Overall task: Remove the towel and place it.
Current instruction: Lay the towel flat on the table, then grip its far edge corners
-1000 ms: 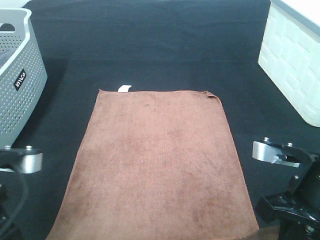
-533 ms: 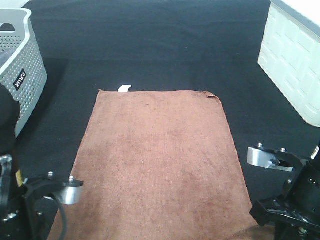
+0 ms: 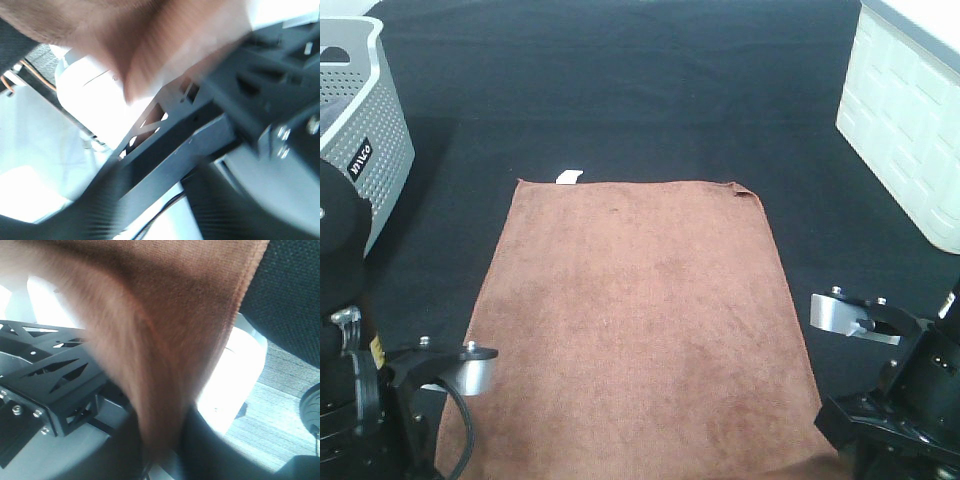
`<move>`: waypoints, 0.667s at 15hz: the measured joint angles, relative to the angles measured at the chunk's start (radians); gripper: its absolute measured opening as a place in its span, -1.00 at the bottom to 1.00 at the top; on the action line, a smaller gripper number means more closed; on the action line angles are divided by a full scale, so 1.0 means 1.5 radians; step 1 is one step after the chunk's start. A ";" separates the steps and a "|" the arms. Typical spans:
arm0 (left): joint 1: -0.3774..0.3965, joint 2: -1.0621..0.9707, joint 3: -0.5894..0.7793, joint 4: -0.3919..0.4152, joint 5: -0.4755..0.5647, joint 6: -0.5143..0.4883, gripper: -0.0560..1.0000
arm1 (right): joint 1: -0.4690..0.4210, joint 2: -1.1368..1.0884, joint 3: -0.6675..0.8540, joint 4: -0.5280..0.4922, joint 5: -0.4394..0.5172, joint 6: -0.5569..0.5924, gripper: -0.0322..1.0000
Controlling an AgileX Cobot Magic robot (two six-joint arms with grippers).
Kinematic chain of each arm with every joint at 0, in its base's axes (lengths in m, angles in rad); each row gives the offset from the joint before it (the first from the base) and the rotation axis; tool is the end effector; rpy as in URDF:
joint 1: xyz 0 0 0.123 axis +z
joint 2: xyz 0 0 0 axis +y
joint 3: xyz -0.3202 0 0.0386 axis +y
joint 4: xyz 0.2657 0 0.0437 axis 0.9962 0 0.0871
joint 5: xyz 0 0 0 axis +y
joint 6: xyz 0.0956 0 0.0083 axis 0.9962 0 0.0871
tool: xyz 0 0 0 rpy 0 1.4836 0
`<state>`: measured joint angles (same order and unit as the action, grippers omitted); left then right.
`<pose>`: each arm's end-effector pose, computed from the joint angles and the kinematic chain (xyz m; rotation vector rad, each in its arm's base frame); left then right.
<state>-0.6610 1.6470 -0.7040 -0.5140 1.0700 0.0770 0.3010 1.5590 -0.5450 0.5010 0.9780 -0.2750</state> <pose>0.1554 -0.1733 0.1671 -0.5381 -2.6140 0.3881 0.1688 0.0925 0.1564 0.3069 -2.7504 -0.5065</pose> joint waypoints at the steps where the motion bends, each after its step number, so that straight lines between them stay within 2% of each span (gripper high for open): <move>1: 0.000 0.000 0.000 0.000 0.000 -0.015 0.40 | 0.000 0.000 0.000 0.001 0.000 0.006 -0.17; 2: 0.000 0.000 0.000 0.000 0.000 -0.019 0.64 | 0.000 0.000 0.000 0.001 0.000 0.016 0.18; 4: 0.000 0.000 0.000 0.000 0.000 -0.021 0.77 | 0.000 -0.002 0.000 0.001 -0.001 0.017 0.60; 6: 0.000 0.000 -0.009 0.001 0.003 -0.016 0.78 | 0.000 -0.013 0.000 0.000 -0.012 0.016 0.65; 8: 0.000 0.000 -0.057 0.006 0.012 0.004 0.78 | -0.002 -0.028 -0.025 -0.029 -0.011 0.017 0.66; 10: 0.004 0.000 -0.141 0.055 0.021 0.022 0.78 | -0.005 -0.029 -0.093 -0.084 -0.008 0.042 0.66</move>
<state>-0.6550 1.6470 -0.9160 -0.4310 1.1020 0.1100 0.2940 1.5150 -0.6840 0.3750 0.9660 -0.2120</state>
